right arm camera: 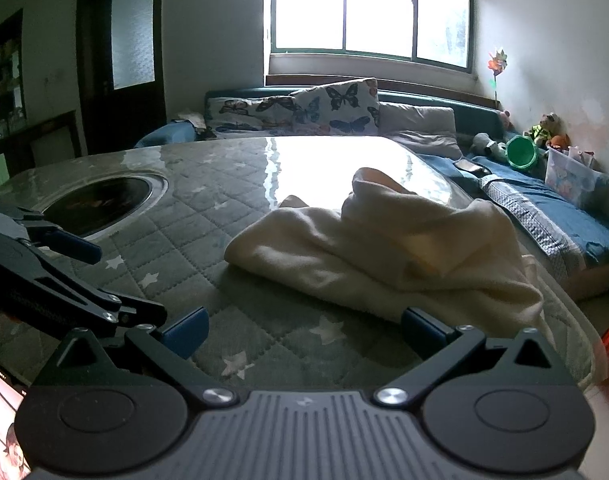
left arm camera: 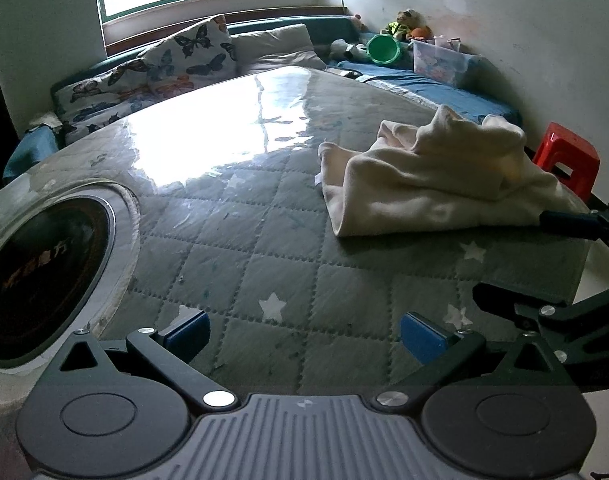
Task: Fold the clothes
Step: 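Move the right gripper toward the raised fold of the cream cloth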
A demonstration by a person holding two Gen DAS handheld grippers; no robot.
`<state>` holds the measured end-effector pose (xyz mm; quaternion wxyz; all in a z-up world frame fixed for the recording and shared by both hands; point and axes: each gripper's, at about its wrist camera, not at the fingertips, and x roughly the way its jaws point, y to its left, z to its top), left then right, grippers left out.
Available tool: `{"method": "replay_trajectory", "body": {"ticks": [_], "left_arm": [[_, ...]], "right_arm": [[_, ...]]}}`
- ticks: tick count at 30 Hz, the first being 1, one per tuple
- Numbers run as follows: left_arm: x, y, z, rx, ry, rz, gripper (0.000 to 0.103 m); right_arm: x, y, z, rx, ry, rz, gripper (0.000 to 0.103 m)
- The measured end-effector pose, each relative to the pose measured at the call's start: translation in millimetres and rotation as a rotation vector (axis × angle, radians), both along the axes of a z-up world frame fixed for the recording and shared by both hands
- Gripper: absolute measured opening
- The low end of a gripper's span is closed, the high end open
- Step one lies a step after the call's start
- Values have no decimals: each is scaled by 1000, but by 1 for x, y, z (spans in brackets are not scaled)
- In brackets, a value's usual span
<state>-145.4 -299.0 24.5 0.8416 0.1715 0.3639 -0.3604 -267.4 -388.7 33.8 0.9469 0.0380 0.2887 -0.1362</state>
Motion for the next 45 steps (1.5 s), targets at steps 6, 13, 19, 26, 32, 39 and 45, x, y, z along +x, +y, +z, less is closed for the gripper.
{"method": "replay_trajectory", "body": {"ticks": [6, 13, 19, 26, 32, 39, 45], "left_arm": [[2, -2, 2, -3, 0, -1, 103], [5, -4, 4, -6, 3, 0, 103], [7, -6, 4, -2, 7, 0, 103], [9, -7, 4, -3, 13, 0, 103], [9, -7, 3, -3, 15, 0, 103], [9, -7, 4, -6, 13, 3, 103], [10, -7, 4, -5, 12, 4, 103]], "right_arm": [[3, -1, 3, -7, -7, 3, 103], [7, -3, 5, -12, -9, 5, 103], [9, -3, 6, -15, -11, 8, 103], [11, -5, 7, -14, -12, 5, 103], [11, -6, 10, -21, -15, 4, 103], [11, -8, 14, -39, -21, 1, 103], [13, -11, 19, -58, -30, -9, 103]]}}
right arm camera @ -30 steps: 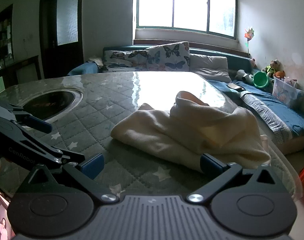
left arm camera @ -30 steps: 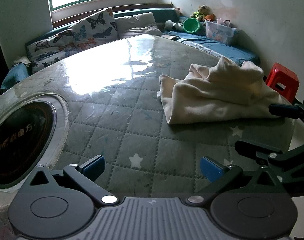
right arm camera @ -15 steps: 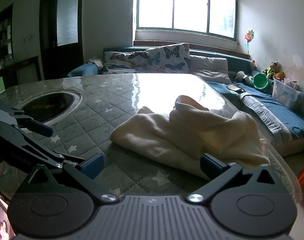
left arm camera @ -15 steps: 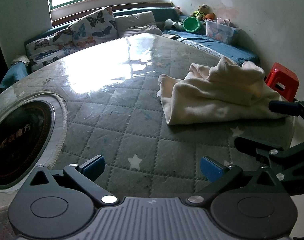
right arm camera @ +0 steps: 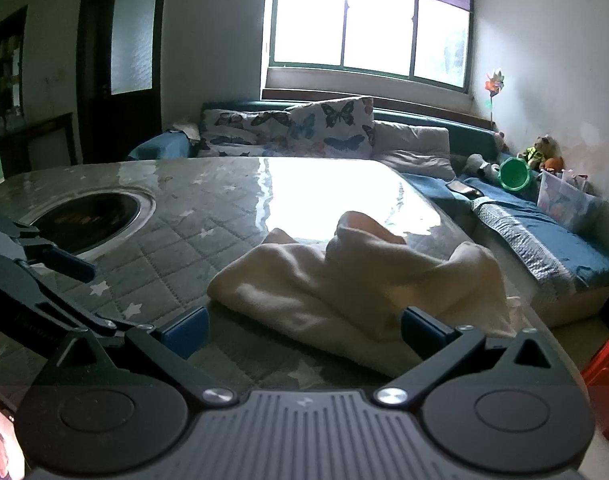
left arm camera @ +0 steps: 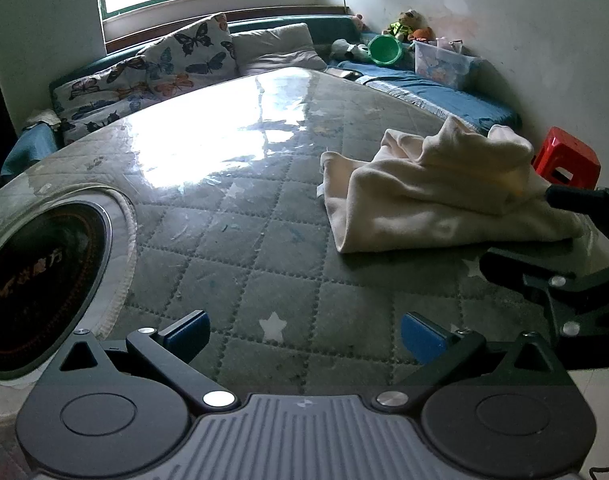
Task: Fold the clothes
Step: 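Move the right gripper toward the raised fold of the cream cloth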
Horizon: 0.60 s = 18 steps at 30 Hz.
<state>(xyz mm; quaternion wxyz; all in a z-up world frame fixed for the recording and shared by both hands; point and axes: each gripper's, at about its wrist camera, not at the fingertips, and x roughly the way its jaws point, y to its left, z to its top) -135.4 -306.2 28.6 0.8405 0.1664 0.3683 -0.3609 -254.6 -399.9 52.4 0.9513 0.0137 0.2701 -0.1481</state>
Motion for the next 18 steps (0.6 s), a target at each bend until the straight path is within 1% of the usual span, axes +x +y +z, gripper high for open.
{"method": "replay_trajectory", "body": {"ticks": [11, 18], "left_arm": [[2, -1, 3, -3, -1, -1, 103], [2, -1, 3, -3, -3, -1, 103]], "right_arm": [[5, -12, 13, -38, -33, -37, 103], [11, -25, 16, -57, -39, -67, 103]]}}
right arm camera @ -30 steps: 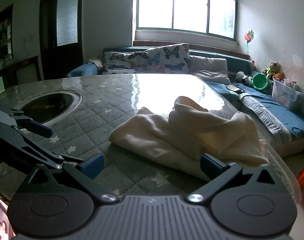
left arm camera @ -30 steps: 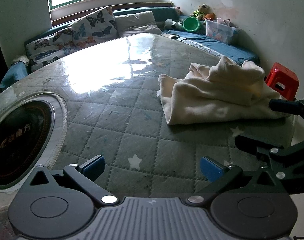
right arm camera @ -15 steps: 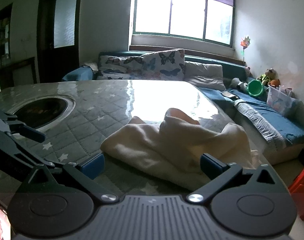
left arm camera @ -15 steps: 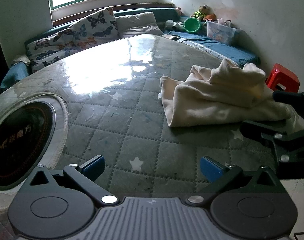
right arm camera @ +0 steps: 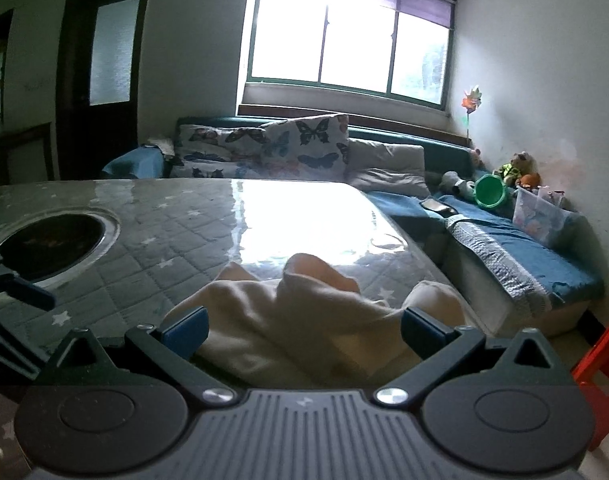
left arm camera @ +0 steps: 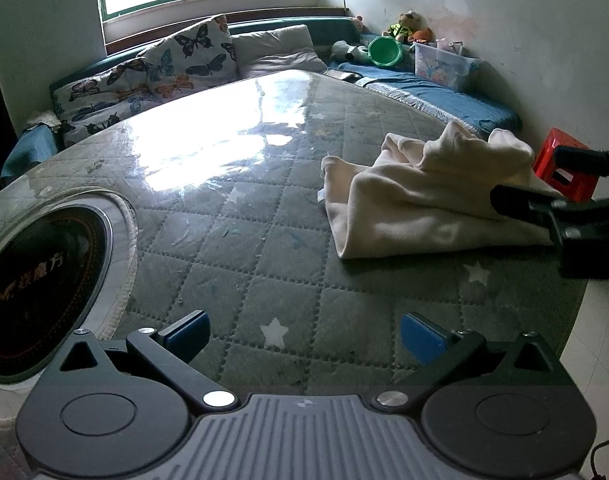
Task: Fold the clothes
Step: 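Move the right gripper toward the raised fold of the cream cloth, then close the right gripper on the raised fold of the cloth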
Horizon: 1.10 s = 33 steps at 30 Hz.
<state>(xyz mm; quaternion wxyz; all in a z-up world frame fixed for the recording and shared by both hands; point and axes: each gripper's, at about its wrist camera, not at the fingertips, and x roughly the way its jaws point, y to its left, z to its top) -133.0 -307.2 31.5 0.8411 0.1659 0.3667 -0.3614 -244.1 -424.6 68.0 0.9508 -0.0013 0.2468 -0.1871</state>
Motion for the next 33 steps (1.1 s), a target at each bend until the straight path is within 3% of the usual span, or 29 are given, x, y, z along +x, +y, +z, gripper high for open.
{"method": "replay_trajectory", "body": {"ticks": [17, 33], "left_arm": [[1, 0, -1, 4, -1, 1, 103], [2, 1, -2, 8, -4, -2, 103]], "right_arm": [[15, -32, -12, 38, 28, -61, 99], [17, -43, -22, 94, 67, -49, 83]]}}
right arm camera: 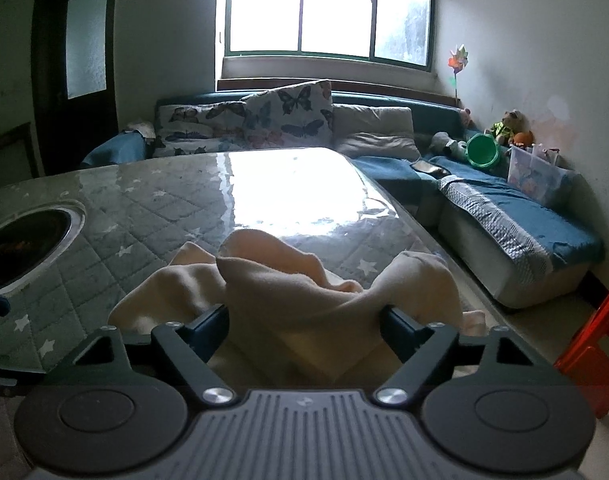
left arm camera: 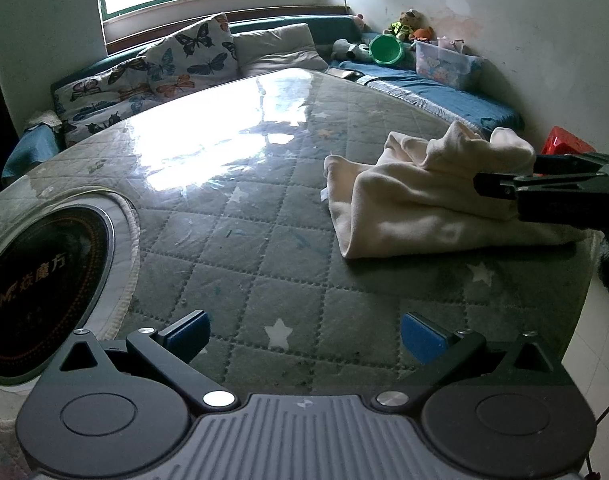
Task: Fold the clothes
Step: 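Close the right gripper on the raised fold of the cloth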
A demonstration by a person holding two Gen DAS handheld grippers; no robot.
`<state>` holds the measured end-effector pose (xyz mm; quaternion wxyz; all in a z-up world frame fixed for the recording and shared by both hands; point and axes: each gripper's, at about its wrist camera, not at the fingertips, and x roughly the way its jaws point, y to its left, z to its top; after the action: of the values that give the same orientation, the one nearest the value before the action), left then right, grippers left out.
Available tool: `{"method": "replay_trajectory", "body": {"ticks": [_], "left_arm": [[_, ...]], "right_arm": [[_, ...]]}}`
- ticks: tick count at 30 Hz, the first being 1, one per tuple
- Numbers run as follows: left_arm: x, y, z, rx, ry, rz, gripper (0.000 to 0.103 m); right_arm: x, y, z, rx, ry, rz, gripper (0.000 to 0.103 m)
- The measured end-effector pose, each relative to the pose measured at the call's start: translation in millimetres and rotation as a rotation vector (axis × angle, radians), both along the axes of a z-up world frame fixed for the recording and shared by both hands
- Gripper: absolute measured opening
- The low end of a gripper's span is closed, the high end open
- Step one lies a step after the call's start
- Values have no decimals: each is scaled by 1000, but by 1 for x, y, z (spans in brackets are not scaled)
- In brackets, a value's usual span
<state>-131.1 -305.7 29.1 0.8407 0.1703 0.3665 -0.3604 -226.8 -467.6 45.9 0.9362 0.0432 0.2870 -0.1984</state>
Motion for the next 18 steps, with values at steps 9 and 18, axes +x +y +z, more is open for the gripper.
{"method": "replay_trajectory", "body": {"ticks": [9, 18], "left_arm": [[1, 1, 1, -2, -1, -5, 103], [1, 1, 2, -1, -1, -3, 103]], "right_arm": [[2, -1, 2, 11, 0, 0, 74], [1, -5, 3, 25, -1, 6, 59]]}}
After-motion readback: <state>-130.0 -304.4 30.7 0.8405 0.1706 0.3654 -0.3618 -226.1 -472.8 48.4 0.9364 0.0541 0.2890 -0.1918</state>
